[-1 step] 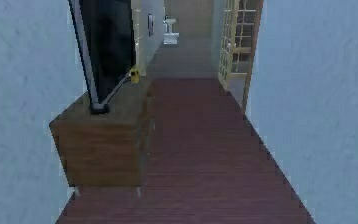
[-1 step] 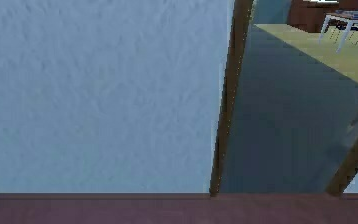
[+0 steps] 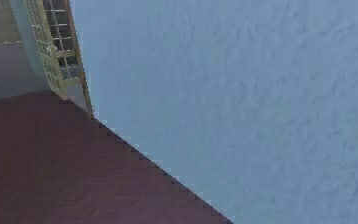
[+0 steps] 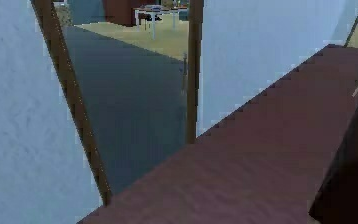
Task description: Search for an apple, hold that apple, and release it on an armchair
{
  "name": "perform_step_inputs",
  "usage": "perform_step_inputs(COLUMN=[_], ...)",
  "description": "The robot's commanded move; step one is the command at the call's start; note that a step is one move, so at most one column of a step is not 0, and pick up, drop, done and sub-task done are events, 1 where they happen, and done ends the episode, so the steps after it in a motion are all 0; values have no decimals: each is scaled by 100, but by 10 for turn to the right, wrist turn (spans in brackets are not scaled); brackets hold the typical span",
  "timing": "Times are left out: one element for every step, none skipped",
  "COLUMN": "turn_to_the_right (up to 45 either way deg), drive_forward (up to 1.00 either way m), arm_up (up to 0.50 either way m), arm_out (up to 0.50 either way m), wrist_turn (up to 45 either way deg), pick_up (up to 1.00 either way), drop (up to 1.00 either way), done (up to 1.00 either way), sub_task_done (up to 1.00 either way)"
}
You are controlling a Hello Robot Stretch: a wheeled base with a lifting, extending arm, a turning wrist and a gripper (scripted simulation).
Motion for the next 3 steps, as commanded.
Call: perform_step_inputs(turn_to_the_right=[450, 390, 0], drive_forward=[0, 0, 100], arm_up=[0, 0, 0], arm_out=[0, 0, 0], wrist_turn=[0, 0, 0], pick_up=[0, 0, 0], drop=[0, 0, 0], done=[0, 0, 0], sub_task_done=[0, 0, 0])
